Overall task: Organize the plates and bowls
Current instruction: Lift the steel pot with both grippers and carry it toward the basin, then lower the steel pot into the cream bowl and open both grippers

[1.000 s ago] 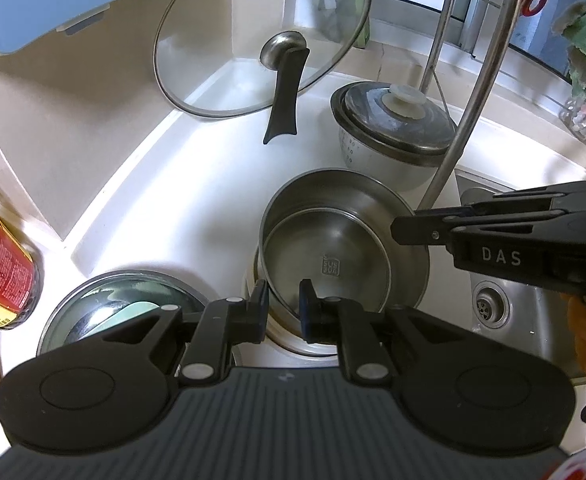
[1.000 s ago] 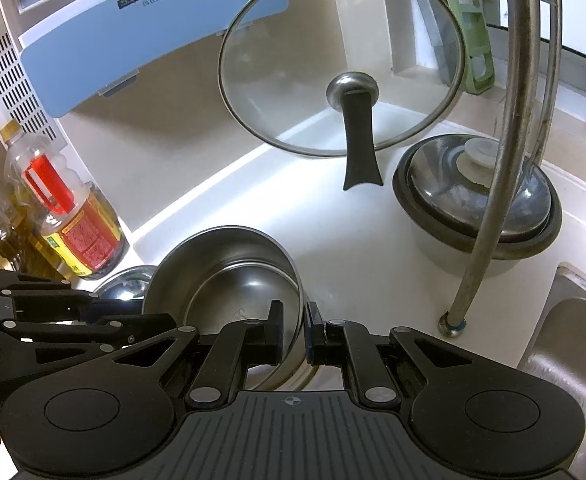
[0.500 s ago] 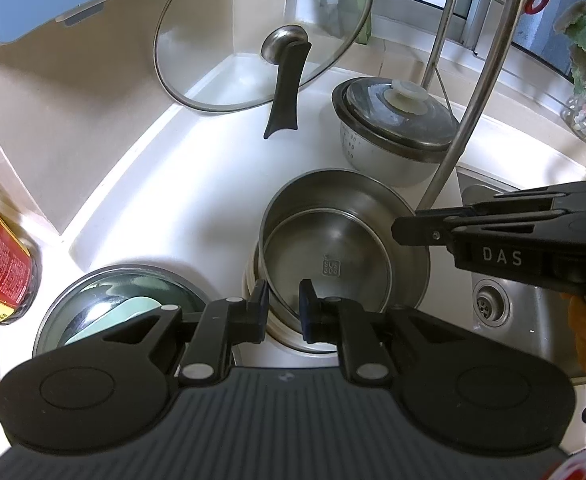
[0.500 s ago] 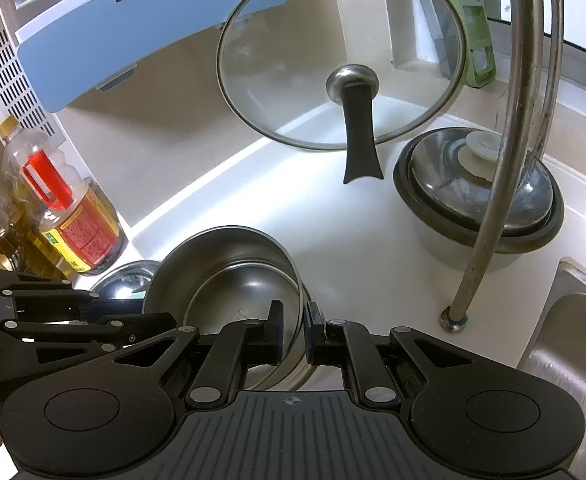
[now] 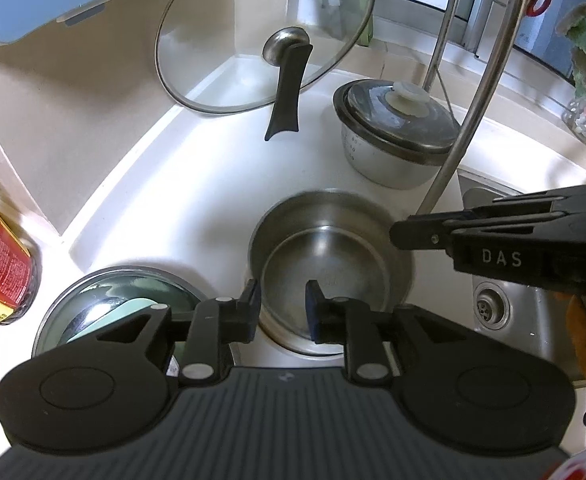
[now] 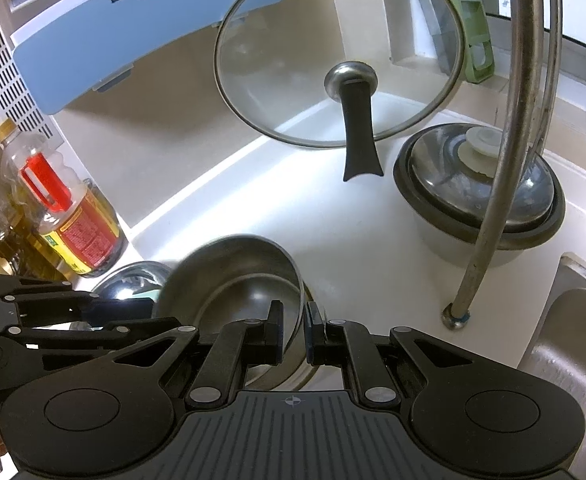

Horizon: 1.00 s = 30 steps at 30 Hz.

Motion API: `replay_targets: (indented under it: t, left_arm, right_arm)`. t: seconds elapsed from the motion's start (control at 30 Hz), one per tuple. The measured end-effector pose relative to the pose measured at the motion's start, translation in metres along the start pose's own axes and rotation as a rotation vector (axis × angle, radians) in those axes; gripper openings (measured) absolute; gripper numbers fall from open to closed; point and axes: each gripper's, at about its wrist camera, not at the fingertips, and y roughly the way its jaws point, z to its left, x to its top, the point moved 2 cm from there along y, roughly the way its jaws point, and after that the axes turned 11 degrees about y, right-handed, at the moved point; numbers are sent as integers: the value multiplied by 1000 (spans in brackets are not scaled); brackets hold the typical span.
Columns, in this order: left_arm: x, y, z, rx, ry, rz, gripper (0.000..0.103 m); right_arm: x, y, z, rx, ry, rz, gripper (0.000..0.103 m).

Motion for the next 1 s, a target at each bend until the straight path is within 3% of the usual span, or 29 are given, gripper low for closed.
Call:
replay_targets:
  t: [0.87,0.97,1.0]
  left_arm:
    - [-6,-13,-13,42,-21,-8,22]
    - [-8,-17,-17,51,-31,-9,24]
    - [-9,-18,-19,55,-33,-9,24]
  right_arm:
    - [-14,-6,3,20,-39,18,14]
    - [-17,-10,1,28,-46,17,24]
    - [-19,-12,1,31,-50,14,34]
